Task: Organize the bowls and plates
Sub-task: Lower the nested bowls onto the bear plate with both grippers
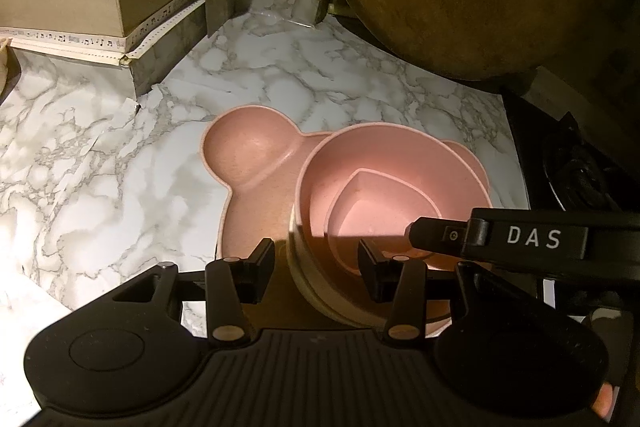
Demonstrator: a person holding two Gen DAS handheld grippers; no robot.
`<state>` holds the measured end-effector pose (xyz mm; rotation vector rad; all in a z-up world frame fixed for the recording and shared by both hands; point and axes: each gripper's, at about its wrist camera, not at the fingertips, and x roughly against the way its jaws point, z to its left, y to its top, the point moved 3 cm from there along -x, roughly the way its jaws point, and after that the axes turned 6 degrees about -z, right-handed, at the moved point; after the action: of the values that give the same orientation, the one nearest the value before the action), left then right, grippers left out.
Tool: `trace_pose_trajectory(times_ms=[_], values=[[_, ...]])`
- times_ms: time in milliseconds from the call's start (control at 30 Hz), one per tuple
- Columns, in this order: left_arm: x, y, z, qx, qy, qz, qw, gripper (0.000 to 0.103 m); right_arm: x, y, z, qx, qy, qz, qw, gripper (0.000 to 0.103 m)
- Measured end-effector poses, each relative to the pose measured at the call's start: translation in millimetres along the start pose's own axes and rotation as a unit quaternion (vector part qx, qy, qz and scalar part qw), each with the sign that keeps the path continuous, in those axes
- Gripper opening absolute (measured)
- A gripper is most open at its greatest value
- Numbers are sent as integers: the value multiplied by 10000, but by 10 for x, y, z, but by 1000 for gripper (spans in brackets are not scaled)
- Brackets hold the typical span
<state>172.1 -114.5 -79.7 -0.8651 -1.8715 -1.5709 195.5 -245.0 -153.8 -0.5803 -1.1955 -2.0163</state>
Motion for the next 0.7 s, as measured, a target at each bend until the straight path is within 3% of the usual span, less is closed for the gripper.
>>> trace_pose_trajectory(times_ms=[100,467,700], values=[[60,-12,18,1,-38,-60,10000,52,58,-16,21,43,35,-51,10000,38],[308,-44,37,-117,-170,-292,9994,58,315,-64,108,286,152,-307,9990,44],[506,-52,79,-233,-133,-542,9982,63,533,-87,177,559,260,-577,9964,59]])
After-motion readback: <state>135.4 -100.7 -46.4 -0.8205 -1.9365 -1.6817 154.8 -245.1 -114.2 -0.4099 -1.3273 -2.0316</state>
